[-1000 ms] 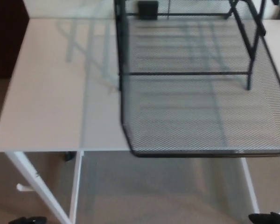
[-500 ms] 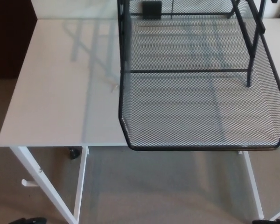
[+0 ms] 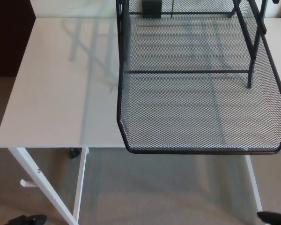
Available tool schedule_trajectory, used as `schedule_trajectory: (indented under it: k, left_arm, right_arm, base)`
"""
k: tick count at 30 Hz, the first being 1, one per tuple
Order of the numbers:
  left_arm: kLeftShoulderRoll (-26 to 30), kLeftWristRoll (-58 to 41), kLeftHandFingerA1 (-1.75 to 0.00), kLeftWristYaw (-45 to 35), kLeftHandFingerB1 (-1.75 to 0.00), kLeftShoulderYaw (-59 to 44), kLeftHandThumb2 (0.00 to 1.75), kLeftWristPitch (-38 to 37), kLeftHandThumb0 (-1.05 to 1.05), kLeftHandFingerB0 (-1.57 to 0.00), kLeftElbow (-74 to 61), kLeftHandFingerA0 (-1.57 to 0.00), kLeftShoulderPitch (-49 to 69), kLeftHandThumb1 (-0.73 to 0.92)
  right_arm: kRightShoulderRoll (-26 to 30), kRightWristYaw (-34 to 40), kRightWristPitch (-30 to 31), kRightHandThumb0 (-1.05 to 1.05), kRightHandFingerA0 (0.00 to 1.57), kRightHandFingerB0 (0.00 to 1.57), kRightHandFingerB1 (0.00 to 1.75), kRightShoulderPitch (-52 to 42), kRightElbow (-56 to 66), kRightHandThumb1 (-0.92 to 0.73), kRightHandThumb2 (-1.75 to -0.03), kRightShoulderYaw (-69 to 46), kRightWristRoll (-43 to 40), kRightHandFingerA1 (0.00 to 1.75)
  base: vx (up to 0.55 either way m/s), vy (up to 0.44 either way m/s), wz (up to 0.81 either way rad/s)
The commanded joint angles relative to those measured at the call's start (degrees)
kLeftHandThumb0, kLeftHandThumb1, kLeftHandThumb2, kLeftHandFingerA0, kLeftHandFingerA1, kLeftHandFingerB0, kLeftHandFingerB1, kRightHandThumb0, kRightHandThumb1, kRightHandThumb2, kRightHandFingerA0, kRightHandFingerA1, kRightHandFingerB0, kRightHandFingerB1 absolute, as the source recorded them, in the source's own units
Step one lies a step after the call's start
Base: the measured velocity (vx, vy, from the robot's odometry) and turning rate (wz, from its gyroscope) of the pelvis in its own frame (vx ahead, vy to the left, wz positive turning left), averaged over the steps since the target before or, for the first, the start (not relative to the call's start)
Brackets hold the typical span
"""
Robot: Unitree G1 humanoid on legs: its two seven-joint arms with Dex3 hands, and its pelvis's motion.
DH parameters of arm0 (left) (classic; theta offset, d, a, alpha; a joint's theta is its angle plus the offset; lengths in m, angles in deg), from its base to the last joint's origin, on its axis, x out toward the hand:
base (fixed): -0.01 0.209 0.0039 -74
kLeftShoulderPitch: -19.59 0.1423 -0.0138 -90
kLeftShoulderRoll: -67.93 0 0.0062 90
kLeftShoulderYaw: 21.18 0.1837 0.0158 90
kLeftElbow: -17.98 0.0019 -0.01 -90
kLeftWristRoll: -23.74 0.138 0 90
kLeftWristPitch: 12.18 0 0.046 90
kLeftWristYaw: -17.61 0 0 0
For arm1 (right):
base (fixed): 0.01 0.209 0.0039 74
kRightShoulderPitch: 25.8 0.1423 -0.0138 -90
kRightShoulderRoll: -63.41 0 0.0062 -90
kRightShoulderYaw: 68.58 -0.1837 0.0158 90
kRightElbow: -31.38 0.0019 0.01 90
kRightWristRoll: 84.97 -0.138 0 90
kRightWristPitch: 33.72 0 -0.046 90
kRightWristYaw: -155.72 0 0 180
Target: The robot walk towards a table in front and then pushes a layer of a file tray back to its original position using its right hand
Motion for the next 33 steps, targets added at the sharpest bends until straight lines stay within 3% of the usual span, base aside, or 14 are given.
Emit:
schedule_trajectory:
  k: [1,6,15,16,17,18,21,22,23,24,26,27,30,33]
  left_arm:
    - [1.8,0.0,-0.42,-0.3,-0.36,-0.7,0.57,2.4,-0.14,-0.36,0.1,-0.53,-1.1,0.59]
    - [2.0,0.1,-0.42,-0.8,-0.36,-0.6,0.56,1.0,-0.16,-0.35,0.9,-0.53,-1.7,0.57]
    - [2.0,-0.5,-0.42,-0.6,-0.36,-1.2,0.56,1.0,-0.13,-0.36,1.1,-0.54,-1.5,0.58]
    - [2.0,-0.5,-0.42,-0.5,-0.36,-1.3,0.56,1.2,-0.14,-0.36,1.5,-0.53,-1.7,0.57]
    - [2.0,-0.4,-0.42,-0.5,-0.36,-1.3,0.56,1.1,-0.14,-0.36,1.8,-0.53,-1.8,0.57]
    - [2.1,-0.4,-0.42,-0.5,-0.36,-1.3,0.56,0.8,-0.14,-0.36,1.9,-0.53,-1.8,0.57]
    - [2.1,0.0,-0.42,-0.2,-0.36,-1.1,0.56,1.1,-0.13,-0.37,1.0,-0.53,-1.5,0.58]
    - [2.3,0.2,-0.42,-0.3,-0.36,-0.9,0.57,0.5,-0.13,-0.36,1.0,-0.52,-1.4,0.59]
    - [2.4,0.3,-0.42,-0.4,-0.36,-0.9,0.57,0.2,-0.13,-0.36,1.1,-0.52,-1.4,0.59]
    - [2.3,0.2,-0.42,-0.4,-0.36,-1.0,0.56,0.3,-0.13,-0.37,1.2,-0.53,-1.5,0.58]
    - [2.3,0.1,-0.42,-0.2,-0.36,-1.1,0.56,0.6,-0.14,-0.37,1.3,-0.53,-1.9,0.58]
    - [2.3,-0.3,-0.42,-0.3,-0.36,-1.3,0.56,0.9,-0.13,-0.37,1.3,-0.53,-2.1,0.58]
    - [2.1,-0.3,-0.42,-0.1,-0.36,-1.4,0.56,1.2,-0.13,-0.38,0.9,-0.54,-2.1,0.58]
    - [2.2,0.0,-0.42,0.0,-0.36,-1.3,0.56,1.4,-0.14,-0.37,0.7,-0.54,-2.3,0.57]
  right_arm:
    - [-5.2,8.0,-5.6,-0.18,0.51,0.49,0.42,-9.7,18.6,-0.61,-0.58,-5.3,-0.2,0.43]
    - [-10.9,12.3,-15.2,-0.2,0.35,0.38,0.39,-16.5,35.5,-0.57,-0.56,-11.8,2.5,0.41]
    - [-14.2,15.4,-11.9,-0.34,0.1,0.09,0.36,-12.4,54.7,-0.57,-0.63,-25.2,-0.3,0.44]
    - [-14.4,15.9,-12.7,-0.25,0.02,0.0,0.5,-11.0,55.5,-0.59,-1.02,-26.4,-0.5,0.53]
    - [-14.8,16.5,-12.5,-0.25,0.02,0.0,0.5,-10.3,56.2,-0.59,-1.02,-27.2,0.2,0.53]
    - [-15.6,17.6,-11.4,-0.43,0.06,0.14,0.33,-8.9,58.0,-0.59,-0.58,-28.4,1.6,0.35]
    - [-16.9,19.8,-11.7,-0.53,0.03,0.09,0.42,-5.1,61.9,-0.57,-0.7,-31.5,5.6,0.36]
    - [-18.8,20.3,-11.1,-0.34,0.03,0.0,0.5,-3.6,64.9,-0.49,-1.0,-30.9,6.7,0.55]
    - [-19.6,20.3,-11.0,-0.34,0.03,0.0,0.5,-3.0,65.9,-0.49,-1.0,-30.7,7.0,0.55]
    - [-20.3,19.9,-10.8,-0.48,0.03,0.15,0.4,-2.5,67.0,-0.56,-0.57,-30.5,7.6,0.47]
    - [-20.8,18.9,-10.3,-0.48,0.03,0.15,0.41,-1.2,68.2,-0.55,-0.57,-30.0,8.5,0.48]
    - [-20.8,17.4,-12.1,-0.36,0.03,0.0,0.51,-0.8,69.5,-0.44,-0.97,-29.0,11.3,0.56]
    - [-20.7,16.3,-14.5,-0.6,0.07,0.14,0.4,0.4,69.9,-0.55,-0.58,-28.0,15.3,0.49]
    - [-19.5,10.2,-14.8,-0.59,0.0,0.0,0.3,-0.5,68.8,-0.38,-0.8,-17.8,19.0,0.34]
  base:
    - [0.0,0.0,0.0]
    - [0.0,0.0,0.0]
    - [0.0,0.0,0.0]
    - [0.0,0.0,0.0]
    - [0.0,0.0,0.0]
    - [0.0,0.0,0.0]
    - [0.0,0.0,0.0]
    - [0.0,0.0,0.0]
    - [0.0,0.0,0.0]
    - [0.0,0.0,0.0]
    - [0.0,0.0,0.0]
    - [0.0,0.0,0.0]
    - [0.0,0.0,0.0]
    - [0.0,0.0,0.0]
